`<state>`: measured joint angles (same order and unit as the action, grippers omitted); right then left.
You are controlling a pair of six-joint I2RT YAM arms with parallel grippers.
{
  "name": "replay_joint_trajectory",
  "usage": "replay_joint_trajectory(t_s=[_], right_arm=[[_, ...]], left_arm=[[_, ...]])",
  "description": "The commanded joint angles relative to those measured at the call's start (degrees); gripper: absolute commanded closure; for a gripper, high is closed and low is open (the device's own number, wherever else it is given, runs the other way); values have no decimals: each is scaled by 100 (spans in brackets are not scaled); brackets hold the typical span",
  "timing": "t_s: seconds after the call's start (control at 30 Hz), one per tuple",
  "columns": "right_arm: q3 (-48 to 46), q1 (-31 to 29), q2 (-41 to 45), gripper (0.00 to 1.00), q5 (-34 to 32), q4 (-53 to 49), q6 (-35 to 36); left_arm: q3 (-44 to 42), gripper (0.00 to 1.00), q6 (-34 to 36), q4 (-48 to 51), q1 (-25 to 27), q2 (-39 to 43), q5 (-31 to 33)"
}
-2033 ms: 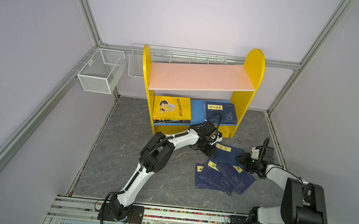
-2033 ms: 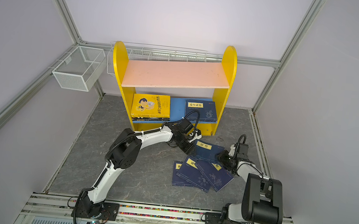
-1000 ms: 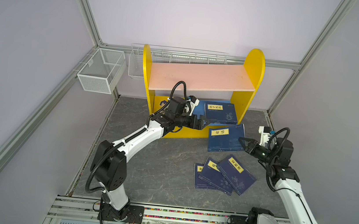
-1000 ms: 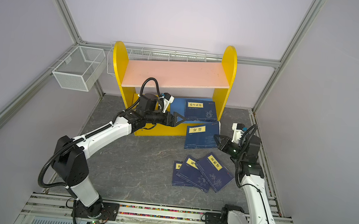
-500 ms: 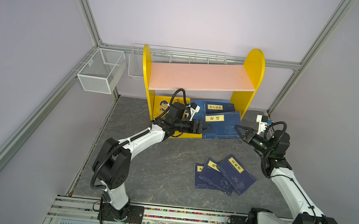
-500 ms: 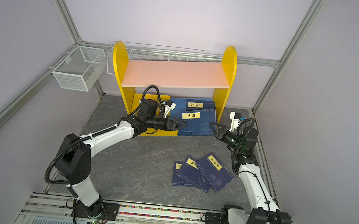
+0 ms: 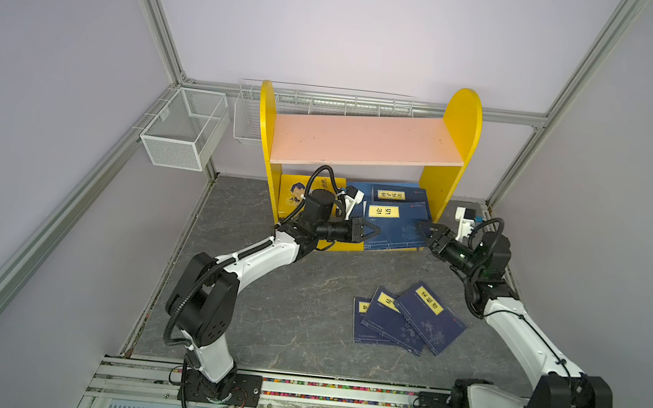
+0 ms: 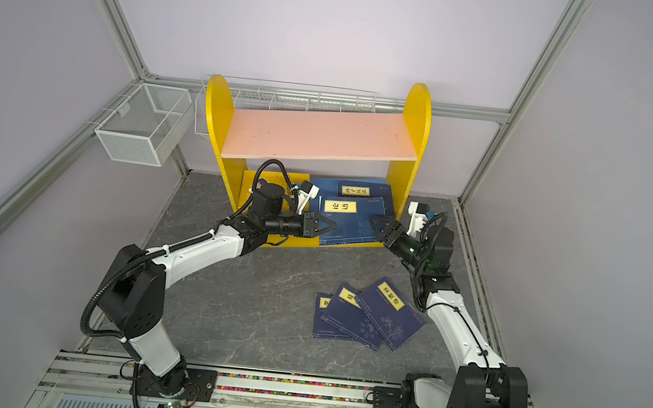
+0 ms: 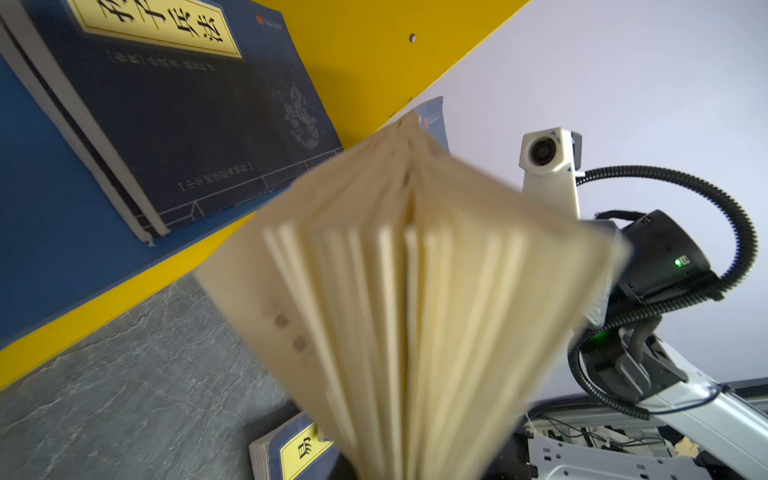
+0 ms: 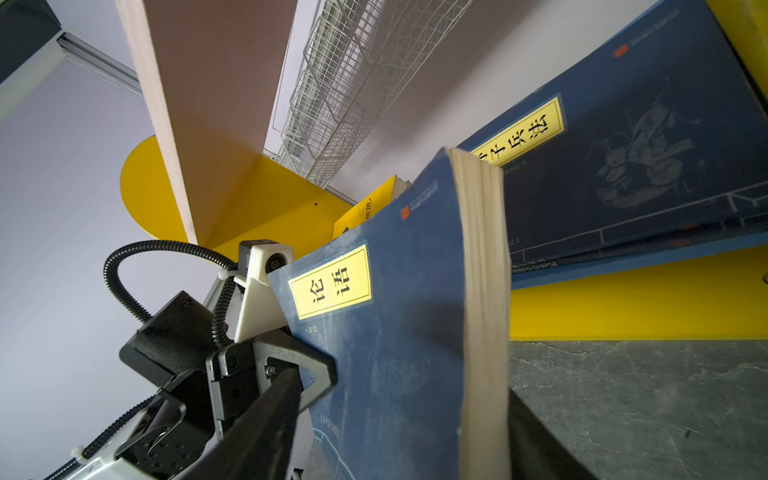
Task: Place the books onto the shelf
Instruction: 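Carry the upright dark blue book to the blue shelf with both grippers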
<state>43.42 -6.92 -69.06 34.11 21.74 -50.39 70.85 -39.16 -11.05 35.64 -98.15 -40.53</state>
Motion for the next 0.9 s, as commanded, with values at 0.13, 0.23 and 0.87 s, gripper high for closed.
replay_joint_trajectory(t_s=[0.13, 0.23, 0.87], right_arm=[[-53, -449, 80, 25, -664, 121, -294], [-168, -621, -36, 27, -815, 510, -533], [445, -1052, -778, 72, -997, 1238, -744]], left_arm=[[-89, 100, -1269, -2191, -12, -108, 363], [-75, 100, -1553, -2542, -2, -233, 397], [68, 100, -1225, -1823, 66, -266, 559]])
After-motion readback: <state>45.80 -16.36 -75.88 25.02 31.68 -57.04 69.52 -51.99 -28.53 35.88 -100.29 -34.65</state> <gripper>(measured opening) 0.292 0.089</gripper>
